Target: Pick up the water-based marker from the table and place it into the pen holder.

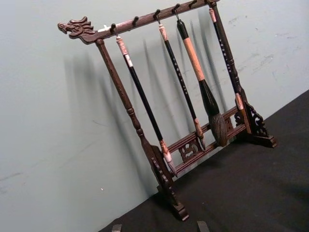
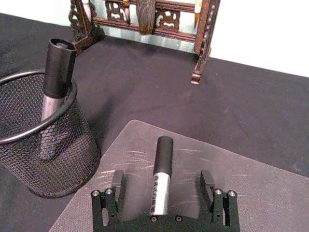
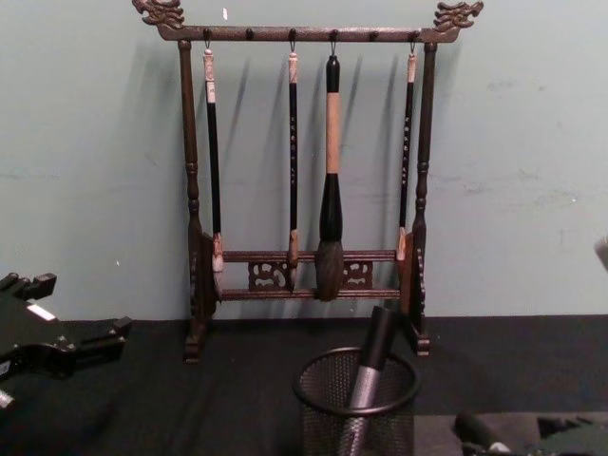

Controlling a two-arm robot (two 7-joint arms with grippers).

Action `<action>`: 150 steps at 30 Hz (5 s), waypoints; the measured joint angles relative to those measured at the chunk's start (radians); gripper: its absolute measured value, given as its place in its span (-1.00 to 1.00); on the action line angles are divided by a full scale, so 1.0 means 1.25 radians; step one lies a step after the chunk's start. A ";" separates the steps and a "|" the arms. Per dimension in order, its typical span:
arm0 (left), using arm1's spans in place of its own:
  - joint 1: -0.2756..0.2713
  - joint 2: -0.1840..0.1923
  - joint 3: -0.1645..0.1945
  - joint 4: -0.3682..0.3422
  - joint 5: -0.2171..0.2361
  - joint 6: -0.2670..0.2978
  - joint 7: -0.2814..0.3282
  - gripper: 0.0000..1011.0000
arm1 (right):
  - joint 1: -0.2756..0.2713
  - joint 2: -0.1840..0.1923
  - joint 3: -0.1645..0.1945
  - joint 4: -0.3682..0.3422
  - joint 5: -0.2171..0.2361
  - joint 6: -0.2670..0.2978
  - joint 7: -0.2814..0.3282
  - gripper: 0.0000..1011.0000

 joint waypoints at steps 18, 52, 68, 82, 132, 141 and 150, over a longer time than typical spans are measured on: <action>0.000 0.000 0.000 0.000 0.000 0.000 0.000 1.00 | 0.005 0.001 -0.008 0.025 0.009 -0.005 -0.002 0.98; 0.000 0.000 0.000 0.000 0.000 0.000 0.000 1.00 | 0.008 0.003 -0.013 0.030 0.008 0.000 -0.003 0.81; 0.000 0.000 0.000 0.000 0.000 0.000 0.000 1.00 | 0.008 0.003 -0.013 0.029 0.008 0.000 -0.003 -0.12; 0.000 0.000 0.000 0.000 0.000 0.000 0.000 1.00 | 0.008 0.003 -0.013 0.029 0.008 0.000 -0.003 -0.62; 0.000 0.000 0.000 0.000 0.000 0.000 0.000 1.00 | -0.005 0.026 0.000 -0.002 0.173 -0.247 0.078 -0.62; 0.000 0.000 0.000 0.000 0.000 0.000 0.000 1.00 | 0.015 0.025 -0.018 -0.004 0.195 -0.307 0.083 -0.62; 0.000 0.000 0.000 0.000 0.000 0.000 0.000 1.00 | 0.040 0.024 -0.044 0.009 0.200 -0.348 0.090 -0.62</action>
